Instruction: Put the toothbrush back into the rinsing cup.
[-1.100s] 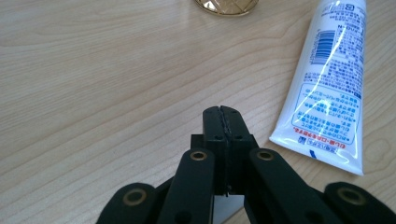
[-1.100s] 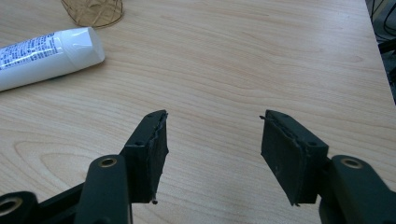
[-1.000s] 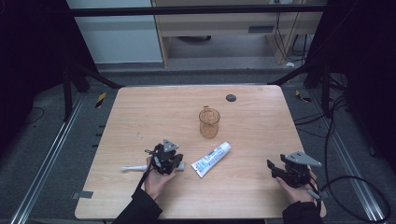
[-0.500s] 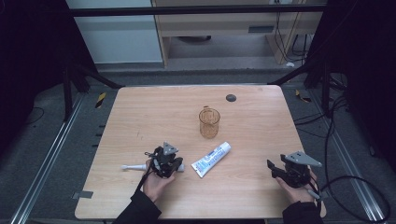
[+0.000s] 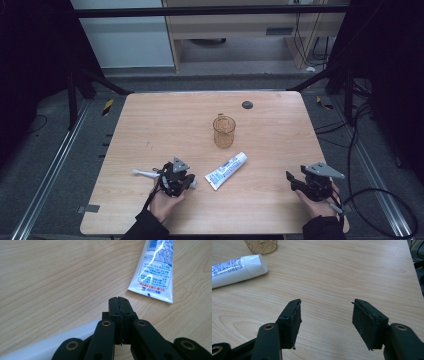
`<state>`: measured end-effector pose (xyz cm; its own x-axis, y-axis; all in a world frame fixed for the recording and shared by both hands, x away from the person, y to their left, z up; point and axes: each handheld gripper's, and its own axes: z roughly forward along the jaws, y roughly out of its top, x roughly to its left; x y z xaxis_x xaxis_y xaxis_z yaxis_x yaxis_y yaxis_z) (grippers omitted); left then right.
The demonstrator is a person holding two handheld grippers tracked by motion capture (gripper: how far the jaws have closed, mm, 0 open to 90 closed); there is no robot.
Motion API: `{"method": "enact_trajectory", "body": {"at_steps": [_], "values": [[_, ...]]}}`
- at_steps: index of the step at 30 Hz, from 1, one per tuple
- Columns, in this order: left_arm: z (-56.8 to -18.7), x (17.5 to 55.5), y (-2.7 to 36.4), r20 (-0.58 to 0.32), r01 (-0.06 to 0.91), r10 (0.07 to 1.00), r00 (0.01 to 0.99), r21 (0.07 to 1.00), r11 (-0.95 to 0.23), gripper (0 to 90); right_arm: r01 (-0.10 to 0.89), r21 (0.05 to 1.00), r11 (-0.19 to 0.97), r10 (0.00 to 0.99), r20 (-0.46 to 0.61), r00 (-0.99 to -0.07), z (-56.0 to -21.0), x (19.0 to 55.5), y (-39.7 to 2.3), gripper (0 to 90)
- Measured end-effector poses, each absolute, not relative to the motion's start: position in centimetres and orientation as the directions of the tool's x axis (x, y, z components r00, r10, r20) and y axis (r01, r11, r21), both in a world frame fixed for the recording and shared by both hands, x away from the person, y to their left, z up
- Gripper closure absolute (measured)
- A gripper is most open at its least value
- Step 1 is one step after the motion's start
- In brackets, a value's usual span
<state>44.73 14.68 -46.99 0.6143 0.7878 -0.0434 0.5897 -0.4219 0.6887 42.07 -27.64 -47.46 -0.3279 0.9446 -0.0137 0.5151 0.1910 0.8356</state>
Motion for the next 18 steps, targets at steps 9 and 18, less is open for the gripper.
{"method": "enact_trajectory", "body": {"at_steps": [9, 18], "values": [[-46.7, 44.1, 15.2, -0.051, 0.583, 0.788, 0.613, 0.703, -0.408, 89.7, 0.515, 0.835, 0.192, 0.945, -0.015, -0.327, -47.5, 42.1, -27.7, 40.1], [-47.5, 45.1, 14.5, -0.034, 0.594, 0.791, 0.611, 0.680, -0.430, 89.7, 0.516, 0.835, 0.191, 0.945, -0.015, -0.325, -47.5, 42.1, -27.7, 40.1]]}}
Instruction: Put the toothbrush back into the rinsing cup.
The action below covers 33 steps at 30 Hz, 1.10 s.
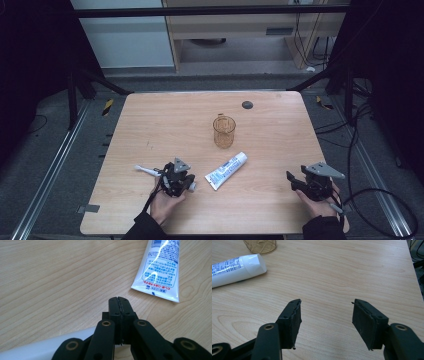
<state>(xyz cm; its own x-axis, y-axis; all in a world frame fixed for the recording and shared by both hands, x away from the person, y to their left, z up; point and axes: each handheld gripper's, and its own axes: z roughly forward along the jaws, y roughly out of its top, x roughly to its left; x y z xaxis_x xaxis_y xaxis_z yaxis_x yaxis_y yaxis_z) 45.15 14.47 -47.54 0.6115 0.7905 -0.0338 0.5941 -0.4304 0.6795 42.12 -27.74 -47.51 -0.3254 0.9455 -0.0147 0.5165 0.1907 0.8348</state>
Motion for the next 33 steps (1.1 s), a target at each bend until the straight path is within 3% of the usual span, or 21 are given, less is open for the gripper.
{"method": "enact_trajectory", "body": {"at_steps": [33], "values": [[-47.1, 41.0, 17.0, -0.035, 0.580, 0.764, 0.644, 0.673, -0.458, 89.7, 0.518, 0.834, 0.190, 0.946, -0.016, -0.322, -47.5, 42.1, -27.7, 40.1]]}}
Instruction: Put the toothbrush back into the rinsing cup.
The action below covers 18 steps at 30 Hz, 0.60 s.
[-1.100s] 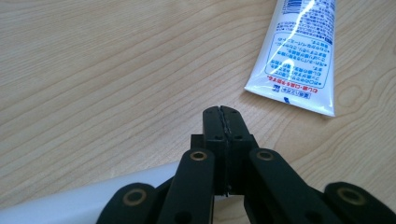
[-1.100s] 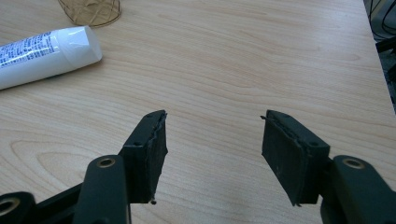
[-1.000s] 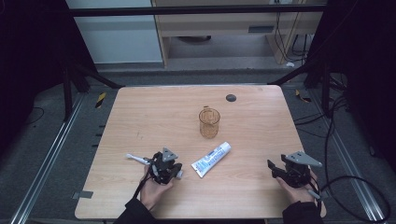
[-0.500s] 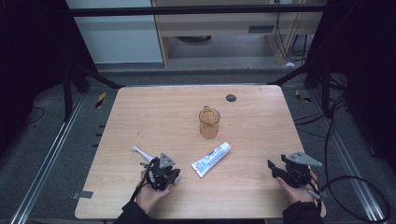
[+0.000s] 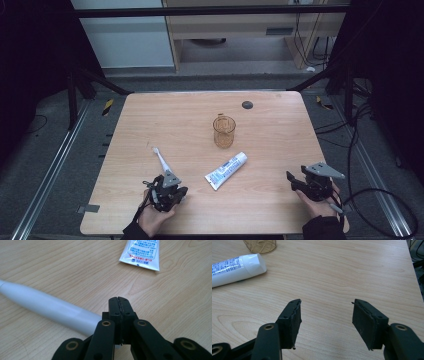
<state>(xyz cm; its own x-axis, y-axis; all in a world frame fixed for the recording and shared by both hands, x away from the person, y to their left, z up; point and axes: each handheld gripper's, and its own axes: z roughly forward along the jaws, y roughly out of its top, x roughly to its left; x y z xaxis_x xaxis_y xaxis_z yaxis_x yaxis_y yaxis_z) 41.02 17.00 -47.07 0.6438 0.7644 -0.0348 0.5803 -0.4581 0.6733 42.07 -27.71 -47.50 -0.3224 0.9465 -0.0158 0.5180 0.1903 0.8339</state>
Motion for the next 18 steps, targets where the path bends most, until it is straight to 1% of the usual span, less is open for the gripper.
{"method": "enact_trajectory", "body": {"at_steps": [18], "values": [[-47.3, 39.8, 18.9, -0.054, 0.607, 0.781, 0.623, 0.663, -0.438, 89.7, 0.518, 0.834, 0.193, 0.946, -0.018, -0.324, -47.5, 42.1, -27.7, 40.1]]}}
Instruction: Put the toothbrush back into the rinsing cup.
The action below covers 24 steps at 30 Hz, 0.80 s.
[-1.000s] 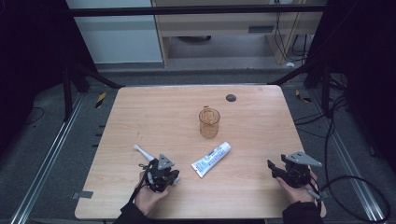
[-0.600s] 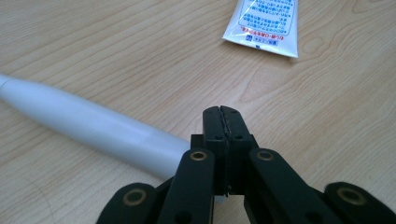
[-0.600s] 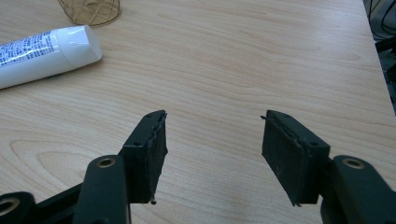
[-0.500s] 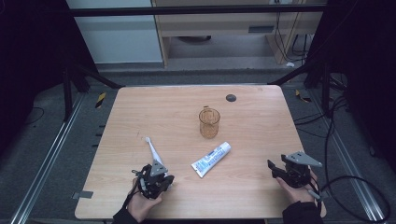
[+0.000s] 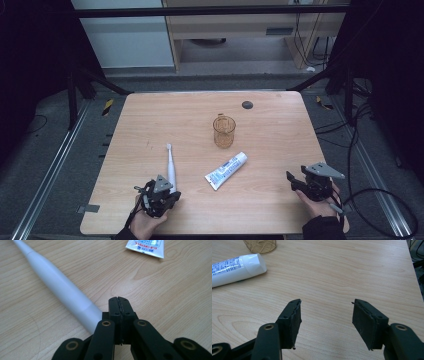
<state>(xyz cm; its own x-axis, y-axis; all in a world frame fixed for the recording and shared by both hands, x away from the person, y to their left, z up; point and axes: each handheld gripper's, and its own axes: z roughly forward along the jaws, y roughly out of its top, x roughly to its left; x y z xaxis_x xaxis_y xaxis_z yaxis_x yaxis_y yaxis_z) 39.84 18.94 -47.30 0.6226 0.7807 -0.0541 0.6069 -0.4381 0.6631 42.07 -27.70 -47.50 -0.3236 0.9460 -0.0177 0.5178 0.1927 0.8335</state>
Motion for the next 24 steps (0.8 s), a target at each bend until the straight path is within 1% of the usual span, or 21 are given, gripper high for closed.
{"method": "enact_trajectory", "body": {"at_steps": [12, 24], "values": [[-47.3, 39.6, 20.6, -0.060, 0.625, 0.805, 0.591, 0.665, -0.409, 89.7, 0.518, 0.833, 0.193, 0.946, -0.018, -0.323, -47.5, 42.1, -27.7, 40.1], [-47.2, 39.6, 21.3, -0.067, 0.634, 0.817, 0.572, 0.668, -0.389, 89.7, 0.521, 0.833, 0.186, 0.947, -0.011, -0.320, -47.5, 42.0, -27.7, 40.0]]}}
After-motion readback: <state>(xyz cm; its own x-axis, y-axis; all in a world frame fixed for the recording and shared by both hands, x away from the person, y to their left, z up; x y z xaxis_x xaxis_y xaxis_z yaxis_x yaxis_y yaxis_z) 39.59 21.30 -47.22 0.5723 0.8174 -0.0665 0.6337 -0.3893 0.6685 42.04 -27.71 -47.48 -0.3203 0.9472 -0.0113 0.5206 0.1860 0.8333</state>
